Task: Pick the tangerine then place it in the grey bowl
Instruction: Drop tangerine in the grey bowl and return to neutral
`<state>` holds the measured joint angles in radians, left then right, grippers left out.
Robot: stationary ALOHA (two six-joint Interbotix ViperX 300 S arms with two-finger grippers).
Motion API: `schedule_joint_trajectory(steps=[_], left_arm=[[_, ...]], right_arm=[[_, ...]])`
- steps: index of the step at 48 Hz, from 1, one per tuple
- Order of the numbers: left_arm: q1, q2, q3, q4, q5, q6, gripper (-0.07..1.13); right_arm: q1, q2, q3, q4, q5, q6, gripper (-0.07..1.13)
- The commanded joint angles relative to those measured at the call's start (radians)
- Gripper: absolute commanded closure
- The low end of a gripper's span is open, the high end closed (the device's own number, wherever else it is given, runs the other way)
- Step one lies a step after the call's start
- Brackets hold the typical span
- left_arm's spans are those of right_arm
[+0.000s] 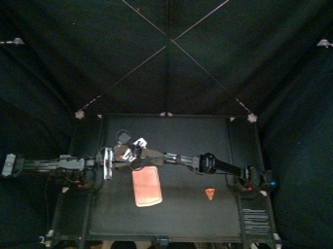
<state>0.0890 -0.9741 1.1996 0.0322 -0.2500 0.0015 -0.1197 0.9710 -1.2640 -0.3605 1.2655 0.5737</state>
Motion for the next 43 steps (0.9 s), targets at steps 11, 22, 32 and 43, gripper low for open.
schedule_joint_trajectory(steps=[11, 22, 32, 43], left_arm=[[-0.003, -0.006, -0.012, 0.003, -0.009, 0.002, 0.57], [-0.003, -0.023, 0.011, 0.005, -0.008, 0.002, 0.57], [-0.003, -0.078, 0.032, 0.038, 0.003, 0.003, 0.57], [-0.003, -0.11, 0.032, 0.08, 0.009, 0.003, 0.57]], right_arm=[[-0.009, -0.032, -0.044, -0.097, 0.172, -0.037, 0.11], [-0.005, -0.06, -0.044, -0.152, 0.249, -0.075, 0.11], [0.031, -0.083, -0.054, -0.141, 0.325, -0.19, 0.11], [0.091, -0.071, -0.179, -0.123, 0.354, -0.209, 0.11]])
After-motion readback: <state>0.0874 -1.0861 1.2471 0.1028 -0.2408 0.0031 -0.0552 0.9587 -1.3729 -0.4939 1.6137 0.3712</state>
